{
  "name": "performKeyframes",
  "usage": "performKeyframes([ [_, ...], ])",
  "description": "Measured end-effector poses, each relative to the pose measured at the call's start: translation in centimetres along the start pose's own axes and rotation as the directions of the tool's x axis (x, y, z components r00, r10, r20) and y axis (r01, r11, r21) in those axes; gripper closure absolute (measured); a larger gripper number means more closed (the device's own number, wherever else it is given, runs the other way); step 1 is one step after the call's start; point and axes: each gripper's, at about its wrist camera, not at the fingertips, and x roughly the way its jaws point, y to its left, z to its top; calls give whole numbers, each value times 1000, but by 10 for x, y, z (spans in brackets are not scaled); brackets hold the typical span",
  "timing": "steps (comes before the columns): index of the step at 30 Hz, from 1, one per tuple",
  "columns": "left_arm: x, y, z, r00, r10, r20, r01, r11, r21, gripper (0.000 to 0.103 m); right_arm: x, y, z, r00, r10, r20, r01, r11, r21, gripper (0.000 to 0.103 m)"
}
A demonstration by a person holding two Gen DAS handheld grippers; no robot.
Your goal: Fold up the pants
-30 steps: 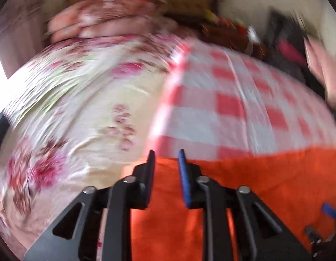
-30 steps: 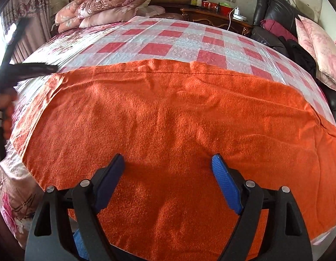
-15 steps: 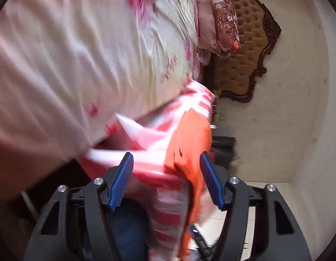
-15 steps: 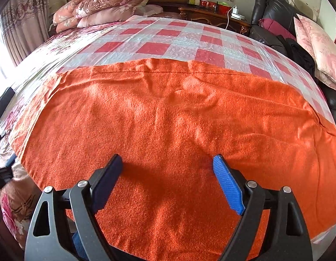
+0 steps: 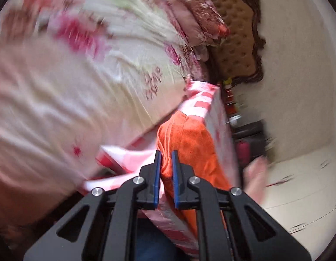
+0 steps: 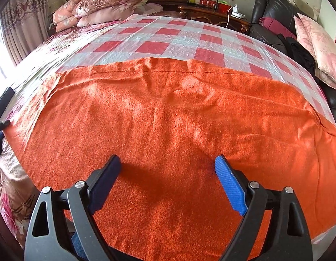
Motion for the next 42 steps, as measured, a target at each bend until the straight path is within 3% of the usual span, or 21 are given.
performKeyframes([
  [1,-3,-31,-1,994,102,38,-106,986,127,94,1,-1,1,1000,4,-5,-4,1000,-2,18],
  [2,-6,-56,-5,980,178,86,-193,953,232,94,1,-1,1,1000,10,-11,-10,1000,-2,18],
  [4,-5,-123,-25,930,285,232,-362,816,450,94,1,-5,3,999,37,-32,-37,999,9,19],
  [6,4,-180,-59,896,288,338,-442,646,622,94,-5,-26,7,991,126,-40,-122,988,98,19],
  [7,15,-211,-89,885,254,391,-466,520,716,94,-8,-37,9,985,166,-39,-159,977,143,19],
  [9,39,-250,-157,889,153,431,-457,277,845,94,-15,-70,13,971,238,-23,-225,941,251,19],
  [10,51,-258,-186,906,111,409,-423,190,886,94,-17,-83,15,966,259,-16,-243,926,290,19],
  [12,78,-259,-247,943,76,323,-327,56,943,94,-22,-113,15,939,343,9,-320,866,383,19],
  [13,88,-255,-268,953,80,293,-296,26,955,94,-24,-129,13,921,388,25,-361,831,422,19],
  [15,106,-243,-300,968,99,232,-233,-4,972,94,-29,-144,11,909,414,47,-390,806,445,20],
  [19,115,-230,-316,971,101,215,-215,-12,977,94,-26,-164,5,854,516,73,-476,717,509,23],
  [22,108,-233,-304,970,66,234,-236,35,971,94,-20,-160,12,825,563,50,-505,694,513,25],
  [26,93,-237,-290,967,23,255,-256,94,962,94,-10,-131,28,754,656,0,-563,647,515,25],
  [29,83,-241,-285,966,8,259,-258,100,961,94,2,-99,43,715,695,-71,-578,645,499,26],
  [32,75,-241,-285,966,-5,259,-257,104,961,94,11,-73,60,700,704,-124,-584,664,467,27],
  [34,68,-241,-286,966,-13,259,-257,108,961,94,17,-54,71,697,699,-161,-585,684,436,29],
  [37,61,-240,-290,966,-20,257,-255,92,963,94,28,-40,86,731,657,-188,-550,729,408,39],
  [38,60,-240,-293,968,-20,251,-249,85,965,94,30,-37,95,751,636,-177,-544,748,380,44],
  [40,60,-240,-300,971,-21,239,-237,65,969,94,35,-36,102,783,599,-167,-522,779,346,59],
  [41,61,-240,-306,971,-22,237,-235,50,971,94,37,-37,104,798,580,-164,-510,794,330,81],
  [42,61,-241,-311,972,-26,236,-235,33,972,94,37,-39,103,812,560,-161,-495,809,317,94],
])
